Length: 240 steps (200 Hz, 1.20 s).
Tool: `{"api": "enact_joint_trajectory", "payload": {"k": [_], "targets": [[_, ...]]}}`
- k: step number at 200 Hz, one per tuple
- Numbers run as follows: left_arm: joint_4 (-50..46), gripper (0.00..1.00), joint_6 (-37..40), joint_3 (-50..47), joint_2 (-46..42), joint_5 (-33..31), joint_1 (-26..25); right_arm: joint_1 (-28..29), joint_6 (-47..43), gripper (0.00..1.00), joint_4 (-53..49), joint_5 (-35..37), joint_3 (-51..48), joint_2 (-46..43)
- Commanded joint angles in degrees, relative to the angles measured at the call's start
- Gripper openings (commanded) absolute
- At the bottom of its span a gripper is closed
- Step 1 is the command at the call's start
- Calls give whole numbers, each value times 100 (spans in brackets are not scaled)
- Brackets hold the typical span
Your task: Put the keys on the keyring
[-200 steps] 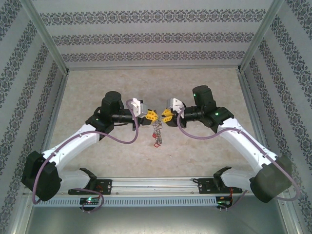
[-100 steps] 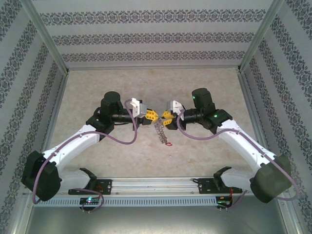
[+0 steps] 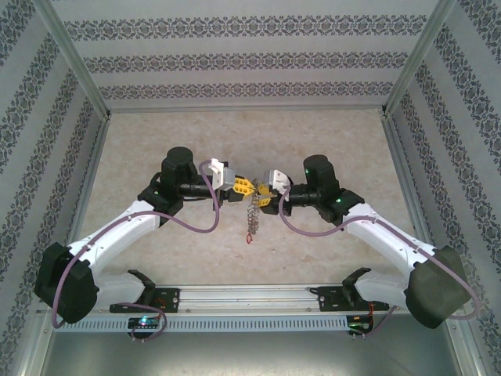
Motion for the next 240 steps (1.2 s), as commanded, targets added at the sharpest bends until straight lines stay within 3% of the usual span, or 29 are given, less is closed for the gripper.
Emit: {"api": "enact_joint_trajectory", "payload": {"k": [1,41,90,182,240], "targets": [[202,0,143,61,-158,274,31,135,273,33,886,395,-196,-194],[167,0,143,111,-126,253,36,149,337,28,1151,618,-419,-436],[132,0,145,122,-143,264,36,147,234,11,994,877,-470,-528],[-396,0,311,208,-228,-24,36,152,-492,3,278,1292,-333,-982],[-474,0,307,240,-178,-257,35,206,-893,0,-405,1169,15,-1024]]}}
